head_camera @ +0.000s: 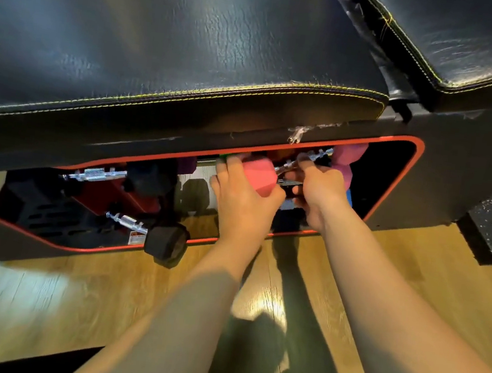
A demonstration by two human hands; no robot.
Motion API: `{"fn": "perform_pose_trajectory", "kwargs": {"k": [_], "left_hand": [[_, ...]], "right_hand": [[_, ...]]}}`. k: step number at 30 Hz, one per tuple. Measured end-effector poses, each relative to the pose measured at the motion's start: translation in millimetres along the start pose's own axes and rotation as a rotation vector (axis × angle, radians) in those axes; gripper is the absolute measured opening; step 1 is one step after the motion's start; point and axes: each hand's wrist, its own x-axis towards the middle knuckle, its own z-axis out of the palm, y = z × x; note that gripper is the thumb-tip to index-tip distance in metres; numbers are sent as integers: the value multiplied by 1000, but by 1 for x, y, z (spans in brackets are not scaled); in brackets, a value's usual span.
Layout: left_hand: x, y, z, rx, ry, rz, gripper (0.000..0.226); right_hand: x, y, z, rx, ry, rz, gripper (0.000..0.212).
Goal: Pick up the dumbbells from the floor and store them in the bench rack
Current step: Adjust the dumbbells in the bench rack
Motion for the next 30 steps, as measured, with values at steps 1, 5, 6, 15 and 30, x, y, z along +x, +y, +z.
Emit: {"fn": "perform_pose_trajectory", "kwargs": {"k": [1,5,6,15,30], "left_hand": [[7,-1,-1,25,-13,-25,71],[30,-12,0,5,-75,-72,45],[34,-13,1,-11,-92,-104,39],[56,7,15,342,-432,-253,65],[58,4,15,466,-453,-155,62]], "right_hand": [[-1,-2,2,10,-6,5,22],[-1,0,9,-13,-4,-10,18],[-2,2,9,-41,4,-44,15],[1,3,-38,-832,534,-607,57],[44,-7,-41,-1063,314,-325,92]]}}
